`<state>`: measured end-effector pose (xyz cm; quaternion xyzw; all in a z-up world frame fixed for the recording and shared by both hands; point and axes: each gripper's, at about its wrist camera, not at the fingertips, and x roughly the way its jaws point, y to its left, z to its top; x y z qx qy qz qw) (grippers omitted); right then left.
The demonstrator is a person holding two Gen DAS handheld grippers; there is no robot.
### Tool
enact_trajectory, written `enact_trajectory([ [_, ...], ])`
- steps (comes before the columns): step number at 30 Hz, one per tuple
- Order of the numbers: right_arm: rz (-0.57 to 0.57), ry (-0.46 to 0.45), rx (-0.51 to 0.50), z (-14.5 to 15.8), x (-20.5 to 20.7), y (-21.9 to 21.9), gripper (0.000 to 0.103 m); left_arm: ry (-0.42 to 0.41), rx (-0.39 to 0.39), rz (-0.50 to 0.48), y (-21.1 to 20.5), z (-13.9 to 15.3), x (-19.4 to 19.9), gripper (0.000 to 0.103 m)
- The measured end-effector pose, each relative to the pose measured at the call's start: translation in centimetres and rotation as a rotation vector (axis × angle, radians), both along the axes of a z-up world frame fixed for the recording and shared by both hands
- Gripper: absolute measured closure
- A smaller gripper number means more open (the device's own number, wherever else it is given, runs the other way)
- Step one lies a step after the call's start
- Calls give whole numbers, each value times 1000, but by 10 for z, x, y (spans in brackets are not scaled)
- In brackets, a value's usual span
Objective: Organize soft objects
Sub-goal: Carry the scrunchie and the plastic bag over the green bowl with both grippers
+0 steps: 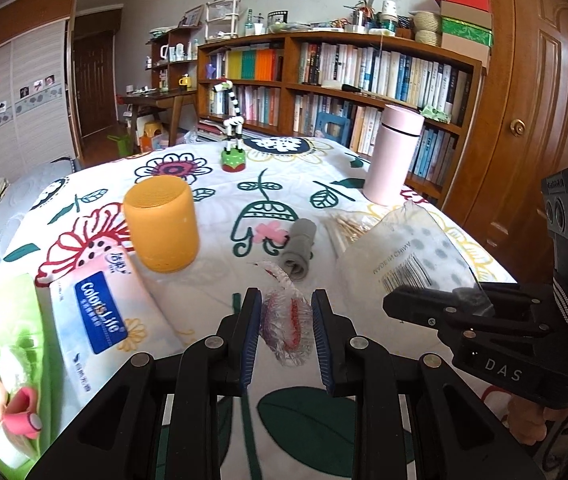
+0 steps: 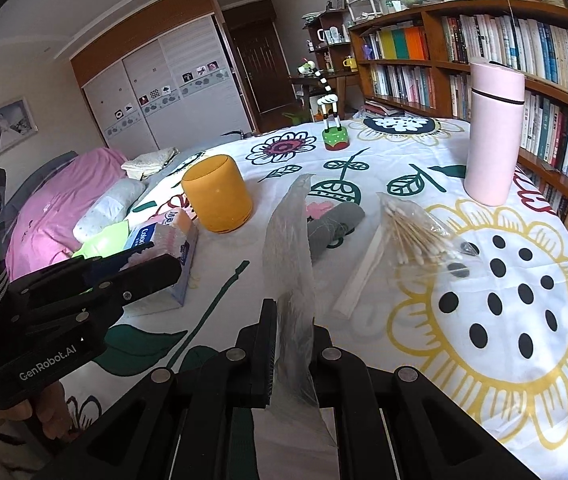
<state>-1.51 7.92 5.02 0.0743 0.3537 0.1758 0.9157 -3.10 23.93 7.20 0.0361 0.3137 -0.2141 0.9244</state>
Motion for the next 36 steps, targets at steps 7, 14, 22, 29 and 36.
enact_trajectory([
  [7, 36, 0, -5, 0, 3, 20, 95, -27, 2, 62, 28, 4, -6, 76],
  [14, 80, -12, -11, 5, 4, 44, 95, -37, -11, 136, 62, 5, -9, 77],
  [22, 142, -26, 2, 11, 7, 70, 95, -54, -26, 235, 103, 6, -13, 76],
  [29, 180, -30, 8, 15, 11, 87, 95, -52, -37, 312, 131, 2, -13, 76],
  [36, 222, -34, 7, 18, 14, 105, 95, -64, -44, 363, 150, 0, -15, 76],
])
